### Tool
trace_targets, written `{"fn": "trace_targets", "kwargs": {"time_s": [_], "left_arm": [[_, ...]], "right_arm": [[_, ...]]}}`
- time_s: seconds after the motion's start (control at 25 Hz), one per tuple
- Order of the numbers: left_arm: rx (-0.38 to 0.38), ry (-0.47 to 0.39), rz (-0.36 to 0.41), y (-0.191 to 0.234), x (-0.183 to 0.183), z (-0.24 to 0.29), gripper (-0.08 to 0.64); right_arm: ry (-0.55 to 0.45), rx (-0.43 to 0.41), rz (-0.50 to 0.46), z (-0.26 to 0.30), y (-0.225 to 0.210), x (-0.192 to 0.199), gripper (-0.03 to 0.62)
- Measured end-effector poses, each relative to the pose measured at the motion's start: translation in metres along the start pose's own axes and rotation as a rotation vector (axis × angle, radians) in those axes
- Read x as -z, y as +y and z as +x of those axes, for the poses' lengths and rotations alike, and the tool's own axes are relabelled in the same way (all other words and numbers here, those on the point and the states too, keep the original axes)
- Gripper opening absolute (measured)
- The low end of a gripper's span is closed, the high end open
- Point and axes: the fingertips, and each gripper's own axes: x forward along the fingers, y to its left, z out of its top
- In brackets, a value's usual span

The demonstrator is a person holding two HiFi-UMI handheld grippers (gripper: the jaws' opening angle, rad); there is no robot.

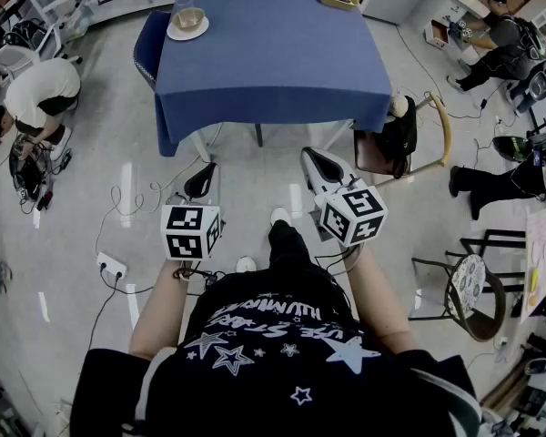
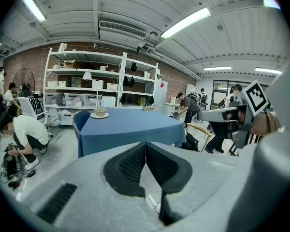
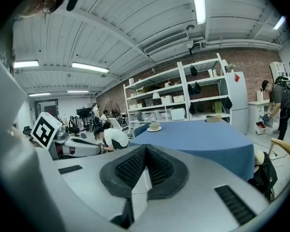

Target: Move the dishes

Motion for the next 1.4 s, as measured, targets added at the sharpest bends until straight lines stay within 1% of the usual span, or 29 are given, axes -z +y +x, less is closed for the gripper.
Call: {"fn": "trace_targets", "kwargs": {"time_s": [0.24, 0.4, 0.56, 0.76, 0.8, 0.84, 0.92, 1.0, 1.16, 1.4], "left_arm": [[0.004, 0.005, -0.002, -0.001, 0.003, -0.003, 0.02], [0.004, -0.009, 0.005, 0.005, 0.0, -0.009, 0.021], [0.008, -0.007, -0.004, 0.013, 0.002, -0.012, 0.02], [-0.005, -0.005, -0.001, 0.027, -0.004, -0.004, 0.02], [-0.008, -0.007, -0.004, 0.028, -0.006, -0.002, 0.02], [-0.011, -0.008, -0.006, 0.03, -0.007, 0.0, 0.02], [-0.02, -0.006, -0.009, 0.035, -0.01, 0.01, 0.02], [-0.035, 0.004, -0.018, 0.04, -0.012, 0.025, 0.02], [-0.058, 0.023, -0.033, 0.049, -0.019, 0.058, 0.02], [-0.102, 0.042, -0.033, 0.068, -0.052, 0.119, 0.02]], "right_arm": [[0.001, 0.011, -0.003, -0.002, 0.002, 0.001, 0.002], [-0.005, 0.033, 0.01, -0.003, 0.002, 0.003, 0.002], [-0.012, 0.059, 0.049, -0.001, -0.003, 0.005, 0.002], [-0.081, 0.053, 0.109, 0.007, -0.014, -0.008, 0.005], [-0.098, 0.04, 0.118, 0.009, -0.016, -0.012, 0.035], [-0.109, 0.027, 0.13, 0.013, -0.018, -0.015, 0.116], [-0.113, 0.019, 0.144, 0.024, -0.028, -0.018, 0.182], [-0.094, 0.018, 0.14, 0.039, -0.041, -0.016, 0.252], [-0.053, 0.0, 0.14, 0.07, -0.073, -0.013, 0.315], [-0.032, -0.018, 0.163, 0.133, -0.135, -0.031, 0.353]]}}
